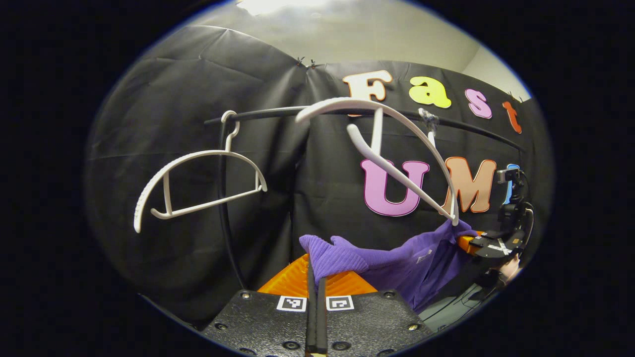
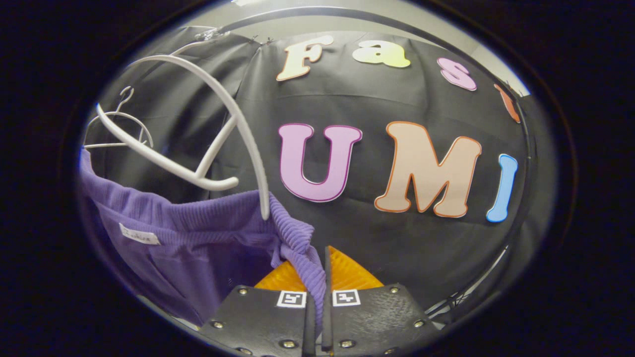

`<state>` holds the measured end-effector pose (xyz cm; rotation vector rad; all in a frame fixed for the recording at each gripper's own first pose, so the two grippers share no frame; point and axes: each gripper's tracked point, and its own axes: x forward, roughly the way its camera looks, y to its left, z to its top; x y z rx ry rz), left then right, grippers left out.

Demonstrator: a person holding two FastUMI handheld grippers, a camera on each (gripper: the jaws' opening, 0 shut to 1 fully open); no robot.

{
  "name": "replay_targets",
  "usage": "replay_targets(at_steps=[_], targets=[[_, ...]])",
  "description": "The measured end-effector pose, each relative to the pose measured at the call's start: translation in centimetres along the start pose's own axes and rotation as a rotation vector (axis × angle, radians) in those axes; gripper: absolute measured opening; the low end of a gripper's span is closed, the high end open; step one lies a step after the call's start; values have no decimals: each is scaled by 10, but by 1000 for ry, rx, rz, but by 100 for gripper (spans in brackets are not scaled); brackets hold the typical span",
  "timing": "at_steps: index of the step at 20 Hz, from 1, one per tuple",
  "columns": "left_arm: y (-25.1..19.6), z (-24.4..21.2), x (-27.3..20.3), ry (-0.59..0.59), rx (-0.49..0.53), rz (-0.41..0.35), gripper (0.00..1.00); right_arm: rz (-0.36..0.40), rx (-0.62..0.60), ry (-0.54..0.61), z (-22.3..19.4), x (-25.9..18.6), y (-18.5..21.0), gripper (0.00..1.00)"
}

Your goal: Grasp the clothes on the hanger with both hands and then place them into the laundry hamper below.

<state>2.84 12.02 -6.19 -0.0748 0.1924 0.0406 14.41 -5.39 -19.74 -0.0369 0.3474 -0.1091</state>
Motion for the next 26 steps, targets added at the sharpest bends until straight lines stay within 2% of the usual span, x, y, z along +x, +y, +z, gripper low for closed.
replay_targets(at_steps=[1, 6, 7, 14, 19, 26], targets=[[-4, -3, 2, 6, 0, -7, 0, 9, 3, 15, -6, -2, 2, 3], [-24, -18, 11, 31, 8, -52, 1, 76, 25, 63, -33, -13, 25, 5], [-30, -22, 14, 39, 10, -66, 1, 95, 28, 70, -36, -16, 33, 7], [-87, -60, 35, 97, 62, -185, 0, 215, 79, 122, -54, -34, 85, 5], [-120, -86, 51, 144, 33, -259, 0, 256, 94, 153, -63, -40, 104, 5], [-145, -128, 63, 233, -7, -311, 0, 293, 102, 227, -95, -47, 120, 5]])
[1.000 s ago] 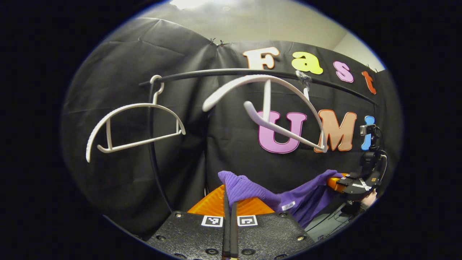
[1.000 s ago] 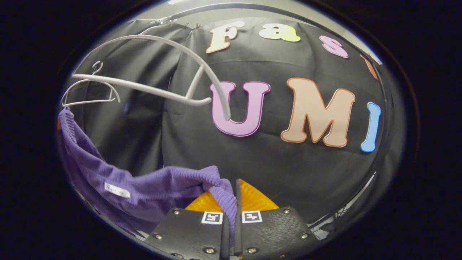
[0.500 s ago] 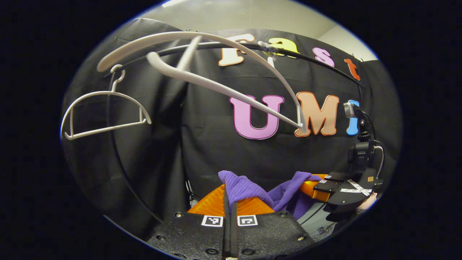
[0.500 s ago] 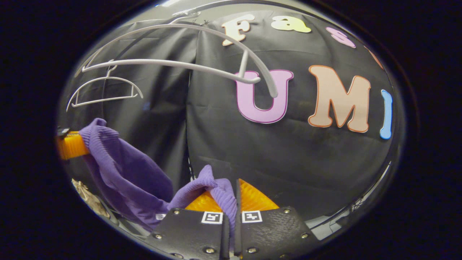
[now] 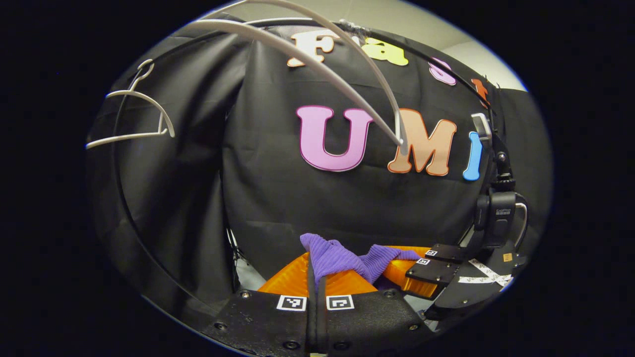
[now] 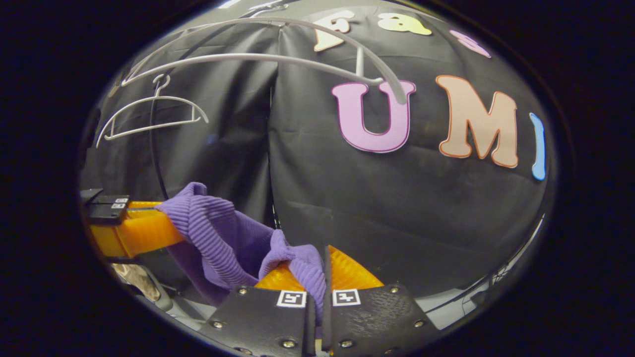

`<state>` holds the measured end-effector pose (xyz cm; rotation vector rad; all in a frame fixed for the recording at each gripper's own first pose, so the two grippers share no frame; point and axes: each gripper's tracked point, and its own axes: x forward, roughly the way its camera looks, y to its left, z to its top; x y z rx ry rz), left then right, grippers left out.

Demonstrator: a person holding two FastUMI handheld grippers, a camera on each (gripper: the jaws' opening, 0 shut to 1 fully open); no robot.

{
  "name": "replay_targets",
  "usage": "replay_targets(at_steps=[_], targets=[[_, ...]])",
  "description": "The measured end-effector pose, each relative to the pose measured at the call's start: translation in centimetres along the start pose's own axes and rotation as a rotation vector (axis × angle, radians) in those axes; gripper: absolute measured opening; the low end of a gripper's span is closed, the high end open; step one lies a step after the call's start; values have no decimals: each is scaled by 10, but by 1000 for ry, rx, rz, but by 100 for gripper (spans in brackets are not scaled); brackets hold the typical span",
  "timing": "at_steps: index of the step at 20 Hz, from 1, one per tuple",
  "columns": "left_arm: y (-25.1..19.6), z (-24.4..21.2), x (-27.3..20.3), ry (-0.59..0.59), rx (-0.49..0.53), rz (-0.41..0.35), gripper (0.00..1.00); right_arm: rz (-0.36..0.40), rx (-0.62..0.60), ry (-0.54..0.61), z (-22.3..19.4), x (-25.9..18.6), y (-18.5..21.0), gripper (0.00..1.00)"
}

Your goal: Grasp the clothes on the hanger with both hands and then place them into the laundry hamper below.

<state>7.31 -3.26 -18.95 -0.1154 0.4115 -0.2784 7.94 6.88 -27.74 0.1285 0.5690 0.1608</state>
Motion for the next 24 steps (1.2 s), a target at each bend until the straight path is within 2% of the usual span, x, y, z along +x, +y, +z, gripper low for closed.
replay_targets(at_steps=[3, 6, 11, 14, 21, 24], targets=[[-3, -28, 9, 59, -2, -14, 0, 1, 3, 55, -25, 4, -1, 5], [-15, -36, 21, 115, -26, -32, 0, -3, 4, 116, -52, 3, -2, 5], [-25, -72, 37, 215, -32, -31, 1, -6, 7, 209, -93, 1, -6, 5], [-32, -91, 42, 280, -46, -33, 1, -11, 8, 259, -108, 0, -5, 3], [-35, -132, 44, 440, -70, -17, 1, -22, 18, 391, -144, -6, -7, 6], [-38, -141, 45, 480, -91, -11, 5, -13, 21, 436, -156, -11, -8, 7]])
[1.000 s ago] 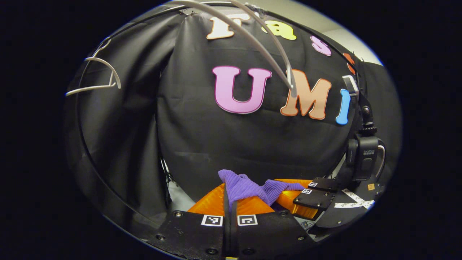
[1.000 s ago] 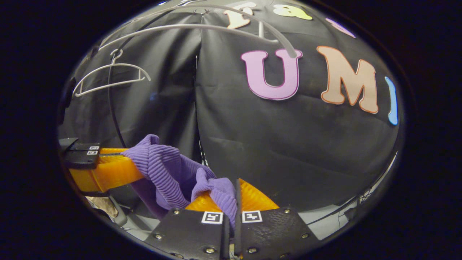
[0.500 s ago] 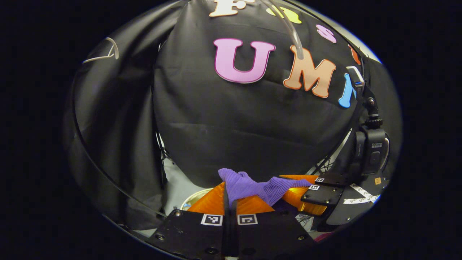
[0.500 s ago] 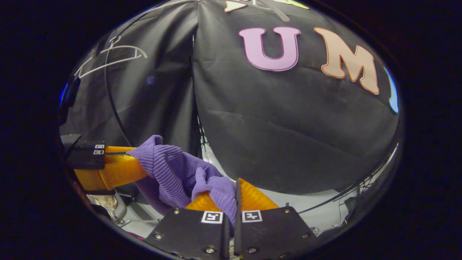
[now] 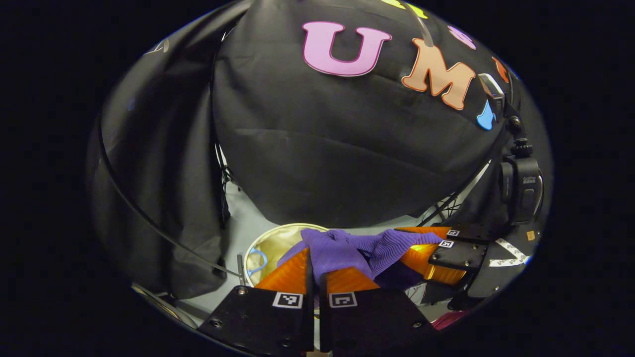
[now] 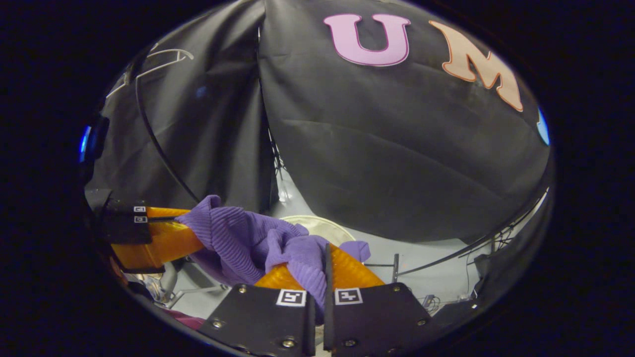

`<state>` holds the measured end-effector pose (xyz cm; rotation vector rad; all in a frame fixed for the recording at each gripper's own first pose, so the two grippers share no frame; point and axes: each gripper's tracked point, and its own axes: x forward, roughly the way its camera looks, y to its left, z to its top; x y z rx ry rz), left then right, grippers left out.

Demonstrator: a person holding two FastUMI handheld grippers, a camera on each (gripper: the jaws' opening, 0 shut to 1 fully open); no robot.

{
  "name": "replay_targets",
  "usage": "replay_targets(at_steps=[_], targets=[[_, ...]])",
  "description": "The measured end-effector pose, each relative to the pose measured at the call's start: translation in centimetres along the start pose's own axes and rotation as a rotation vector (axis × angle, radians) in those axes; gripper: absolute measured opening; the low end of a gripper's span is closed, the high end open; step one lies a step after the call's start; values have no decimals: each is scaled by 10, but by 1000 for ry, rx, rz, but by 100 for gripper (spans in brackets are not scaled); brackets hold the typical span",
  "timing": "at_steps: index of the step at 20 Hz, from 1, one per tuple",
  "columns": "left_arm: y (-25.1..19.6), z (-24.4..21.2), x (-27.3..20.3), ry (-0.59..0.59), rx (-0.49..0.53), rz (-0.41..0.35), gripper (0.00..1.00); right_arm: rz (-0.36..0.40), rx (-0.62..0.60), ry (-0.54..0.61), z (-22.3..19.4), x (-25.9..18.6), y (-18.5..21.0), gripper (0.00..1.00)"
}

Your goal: Grasp the clothes on the hanger with both hands and then place them into the laundry hamper below.

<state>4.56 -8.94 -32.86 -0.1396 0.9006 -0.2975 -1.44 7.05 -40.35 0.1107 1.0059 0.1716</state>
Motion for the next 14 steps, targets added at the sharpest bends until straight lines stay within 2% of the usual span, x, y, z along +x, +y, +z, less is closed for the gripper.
replay_targets(at_steps=[1, 7, 8, 9, 11, 12, 13, 14], targets=[[0, -3, 1, 10, -6, 0, 10, -1, 0, 9, -2, 3, 1, 8], [5, -14, 3, 47, -36, 18, 9, 6, 5, 43, -12, 2, 0, 11], [6, -15, 3, 52, -41, 22, 19, 10, 9, 44, -14, 3, 1, 13], [6, -18, 2, 60, -44, 28, 13, 9, 11, 44, -14, 1, 1, 15], [10, -19, 0, 68, -50, 30, 16, 17, 18, 37, -12, 1, 3, 17], [13, -14, 0, 51, -48, 32, 29, 19, 25, 30, -11, 2, 4, 17], [14, -11, 0, 40, -44, 33, 17, 21, 27, 25, -10, 3, 4, 17], [14, -9, 0, 36, -42, 32, 25, 20, 25, 23, -10, 4, 2, 16]])
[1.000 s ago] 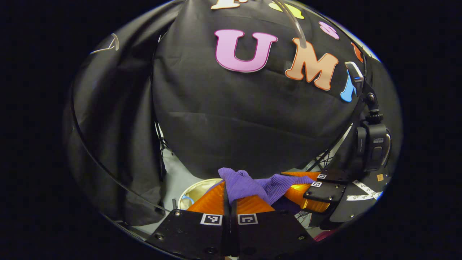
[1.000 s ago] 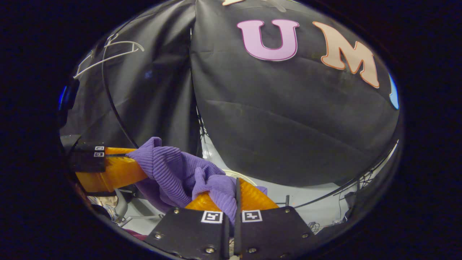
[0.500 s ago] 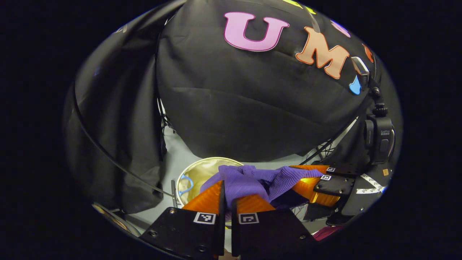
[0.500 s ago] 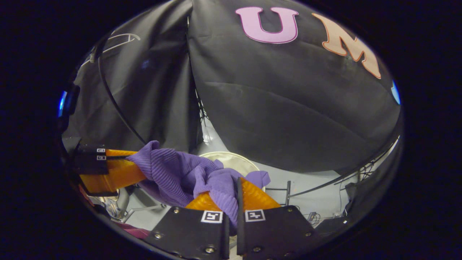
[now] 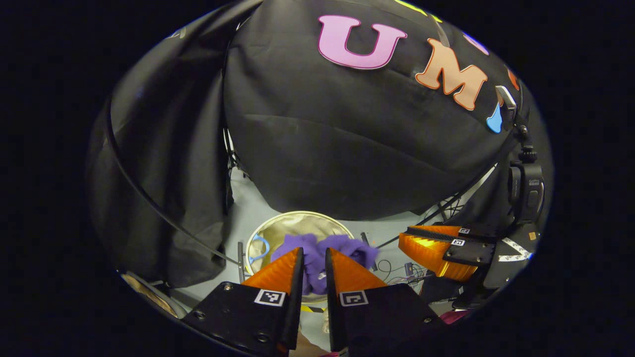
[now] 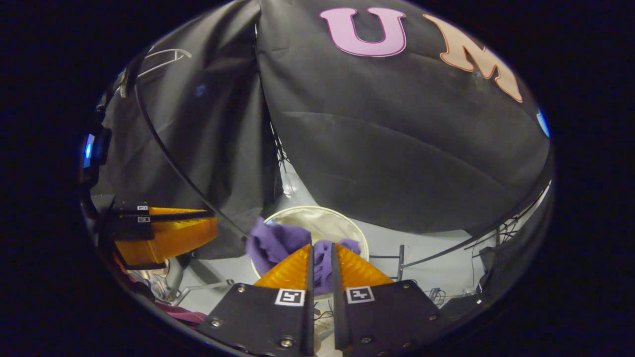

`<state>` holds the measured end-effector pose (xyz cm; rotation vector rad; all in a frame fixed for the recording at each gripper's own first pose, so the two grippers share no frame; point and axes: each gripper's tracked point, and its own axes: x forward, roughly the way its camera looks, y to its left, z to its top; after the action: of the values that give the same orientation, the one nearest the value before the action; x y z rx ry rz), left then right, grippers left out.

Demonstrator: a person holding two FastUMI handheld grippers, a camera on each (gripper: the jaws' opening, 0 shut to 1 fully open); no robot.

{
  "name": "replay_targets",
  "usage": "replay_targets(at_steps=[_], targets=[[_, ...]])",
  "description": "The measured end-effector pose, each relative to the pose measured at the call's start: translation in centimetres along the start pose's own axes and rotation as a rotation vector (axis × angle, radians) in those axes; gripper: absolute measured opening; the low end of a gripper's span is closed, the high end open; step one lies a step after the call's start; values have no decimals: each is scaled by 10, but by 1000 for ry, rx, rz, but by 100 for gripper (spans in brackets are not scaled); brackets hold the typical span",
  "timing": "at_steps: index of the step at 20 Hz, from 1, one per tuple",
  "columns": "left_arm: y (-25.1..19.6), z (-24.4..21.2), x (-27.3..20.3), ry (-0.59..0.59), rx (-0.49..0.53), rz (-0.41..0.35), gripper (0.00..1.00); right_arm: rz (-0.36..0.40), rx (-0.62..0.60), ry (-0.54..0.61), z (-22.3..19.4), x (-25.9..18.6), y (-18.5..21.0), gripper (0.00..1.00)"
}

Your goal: Grasp the clothes on the hanger with both hands and then place them into the laundry hamper below.

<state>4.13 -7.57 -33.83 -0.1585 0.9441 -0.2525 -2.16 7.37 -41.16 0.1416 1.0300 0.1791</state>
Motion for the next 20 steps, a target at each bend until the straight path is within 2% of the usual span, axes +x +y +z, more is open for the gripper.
replay_targets(at_steps=[9, 15, 20], targets=[[-6, 13, -5, -30, 20, -18, 25, -2, -3, -42, 13, -13, 0, 16], [-29, 51, -36, -116, 45, -49, 26, -24, 28, -143, 53, -50, 0, 16], [-57, 101, -73, -252, 86, -85, 26, -55, 59, -295, 105, -99, -10, 16]])
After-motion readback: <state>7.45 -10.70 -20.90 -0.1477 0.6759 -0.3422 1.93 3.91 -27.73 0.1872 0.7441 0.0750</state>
